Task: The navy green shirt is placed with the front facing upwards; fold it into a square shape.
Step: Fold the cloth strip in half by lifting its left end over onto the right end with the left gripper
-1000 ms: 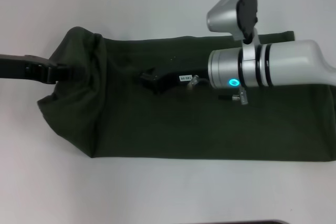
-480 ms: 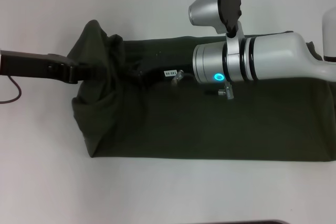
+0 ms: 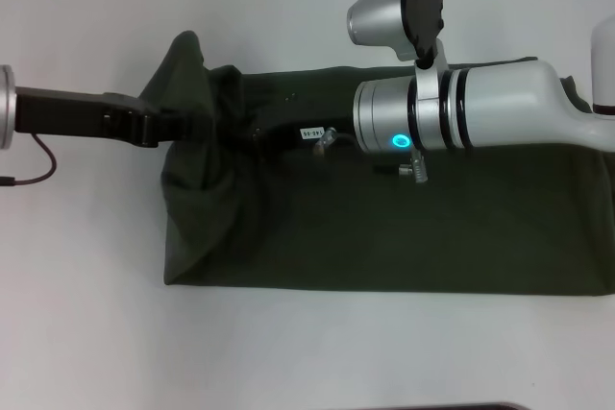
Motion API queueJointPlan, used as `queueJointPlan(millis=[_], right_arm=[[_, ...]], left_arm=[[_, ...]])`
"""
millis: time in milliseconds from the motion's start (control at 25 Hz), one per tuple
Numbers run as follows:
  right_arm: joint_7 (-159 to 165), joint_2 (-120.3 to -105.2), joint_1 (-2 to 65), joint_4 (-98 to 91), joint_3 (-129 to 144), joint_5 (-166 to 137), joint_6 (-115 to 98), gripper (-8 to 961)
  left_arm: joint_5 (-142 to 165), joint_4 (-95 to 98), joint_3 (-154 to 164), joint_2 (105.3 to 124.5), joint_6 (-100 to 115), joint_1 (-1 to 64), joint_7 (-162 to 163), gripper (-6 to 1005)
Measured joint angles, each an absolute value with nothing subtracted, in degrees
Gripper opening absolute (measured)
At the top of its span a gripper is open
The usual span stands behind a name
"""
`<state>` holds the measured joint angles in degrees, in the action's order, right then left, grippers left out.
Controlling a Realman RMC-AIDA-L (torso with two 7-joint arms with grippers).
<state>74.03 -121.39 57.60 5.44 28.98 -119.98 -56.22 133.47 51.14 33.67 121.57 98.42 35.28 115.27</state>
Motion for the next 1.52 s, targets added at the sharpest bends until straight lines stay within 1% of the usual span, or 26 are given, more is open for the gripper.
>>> queueJointPlan(millis=[400, 720, 960, 1520], right_arm=[[72.99, -121.16, 56.78, 5.55, 28.19, -120.04, -57.42, 36], [70.96, -120.86, 54.32, 5.09, 26.68, -119.96, -60.35, 35], [69.85, -120.5, 52.76, 4.68, 25.84, -119.96, -62.25, 36], [69.23, -120.33, 48.43, 0.9, 24.5, -119.97, -69.62, 35]], left_arm=[[133.06, 50.16, 33.66, 121.67, 98.44, 36.25, 115.44, 62], [132.85, 48.84, 33.66, 121.83, 98.52, 37.63, 115.56, 65], [132.78, 48.12, 33.66, 122.33, 98.55, 38.94, 115.81, 68], [131.6, 48.03, 33.75, 123.7, 100.0, 40.97, 117.01, 74]])
